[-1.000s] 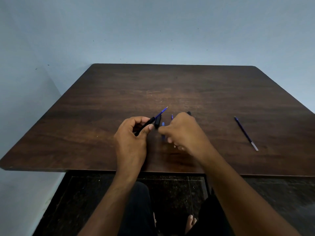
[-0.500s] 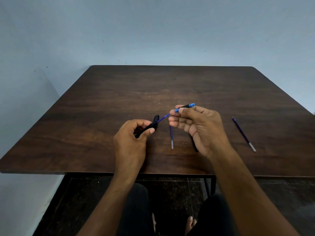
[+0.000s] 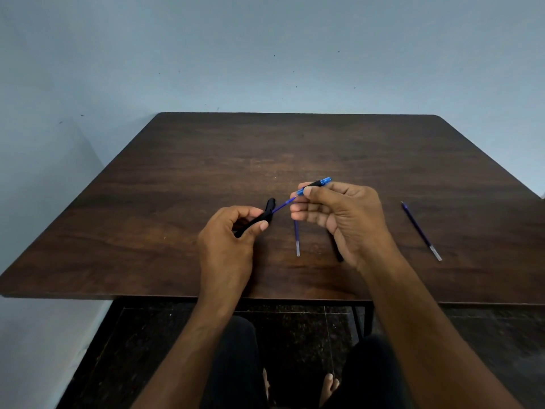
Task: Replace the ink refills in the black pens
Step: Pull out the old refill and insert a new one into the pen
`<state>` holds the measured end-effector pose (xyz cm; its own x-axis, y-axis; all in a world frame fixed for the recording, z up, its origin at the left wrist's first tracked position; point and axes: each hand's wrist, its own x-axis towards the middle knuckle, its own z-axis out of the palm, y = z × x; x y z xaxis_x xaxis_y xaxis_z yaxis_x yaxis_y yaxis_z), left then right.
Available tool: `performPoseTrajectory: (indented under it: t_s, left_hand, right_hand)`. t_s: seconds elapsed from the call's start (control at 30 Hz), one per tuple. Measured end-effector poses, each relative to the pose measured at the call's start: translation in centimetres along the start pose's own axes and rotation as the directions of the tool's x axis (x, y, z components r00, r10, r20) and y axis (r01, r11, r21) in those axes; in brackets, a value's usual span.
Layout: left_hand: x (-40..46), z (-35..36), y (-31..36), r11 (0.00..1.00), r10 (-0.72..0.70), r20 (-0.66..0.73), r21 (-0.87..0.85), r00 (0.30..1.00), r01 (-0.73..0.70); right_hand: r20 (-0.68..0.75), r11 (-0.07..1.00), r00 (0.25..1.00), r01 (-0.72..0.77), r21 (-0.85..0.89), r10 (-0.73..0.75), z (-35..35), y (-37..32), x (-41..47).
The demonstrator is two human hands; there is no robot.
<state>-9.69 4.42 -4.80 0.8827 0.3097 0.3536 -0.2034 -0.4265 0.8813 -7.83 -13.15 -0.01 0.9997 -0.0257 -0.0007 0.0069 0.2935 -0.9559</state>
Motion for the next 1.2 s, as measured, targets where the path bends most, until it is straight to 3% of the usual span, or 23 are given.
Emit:
performPoseTrajectory:
  t_s: [0.6, 1.2]
  left_hand:
    - [-0.1, -0.1, 0.0, 0.999, 0.042, 0.029, -0.014, 0.999, -0.042]
    - [-0.1, -0.2, 0.3, 0.998, 0.063, 0.030, -0.016, 0.998, -0.063]
  right_hand:
    - [0.076, 0.989, 0.995, -0.058, -0.135, 0.068, 1.2, 2.2, 0.2]
    - [0.105, 0.992, 0.992, -0.058, -0.109, 0.069, 1.4, 2.1, 0.0]
